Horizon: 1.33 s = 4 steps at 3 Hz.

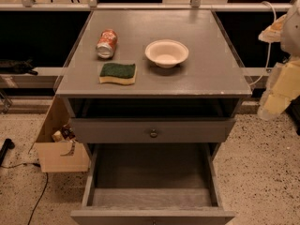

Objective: Place sponge into middle drawer

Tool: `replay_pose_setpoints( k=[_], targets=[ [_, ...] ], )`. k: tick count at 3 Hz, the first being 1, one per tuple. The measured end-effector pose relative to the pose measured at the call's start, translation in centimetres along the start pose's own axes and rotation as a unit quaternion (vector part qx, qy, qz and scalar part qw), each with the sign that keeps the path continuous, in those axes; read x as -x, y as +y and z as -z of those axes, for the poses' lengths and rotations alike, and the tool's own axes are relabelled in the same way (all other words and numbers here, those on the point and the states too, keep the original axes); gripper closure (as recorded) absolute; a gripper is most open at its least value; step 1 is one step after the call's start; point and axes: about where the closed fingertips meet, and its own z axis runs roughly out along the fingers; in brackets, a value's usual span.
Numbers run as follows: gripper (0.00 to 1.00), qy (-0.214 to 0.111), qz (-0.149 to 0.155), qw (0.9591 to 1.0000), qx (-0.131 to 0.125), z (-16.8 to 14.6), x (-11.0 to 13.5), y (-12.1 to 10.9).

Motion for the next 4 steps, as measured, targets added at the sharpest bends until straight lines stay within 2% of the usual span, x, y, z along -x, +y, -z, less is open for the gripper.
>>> replay_pose_setpoints(
  k=[1,2,3,4],
  targets=[
    [0.00,0.000,0.000,1.0000,0.000,0.0,0.0,0.0],
    [0.00,-0.015,-0.001,0.9999,0.003,-0.2,0.2,-0.3],
    [0.00,-0.062,0.001,0.9978,0.020,-2.1,2.7,-1.7],
    [0.00,-0.111,0.016,0.9927,0.044,-4.7,7.6,-3.0]
  ],
)
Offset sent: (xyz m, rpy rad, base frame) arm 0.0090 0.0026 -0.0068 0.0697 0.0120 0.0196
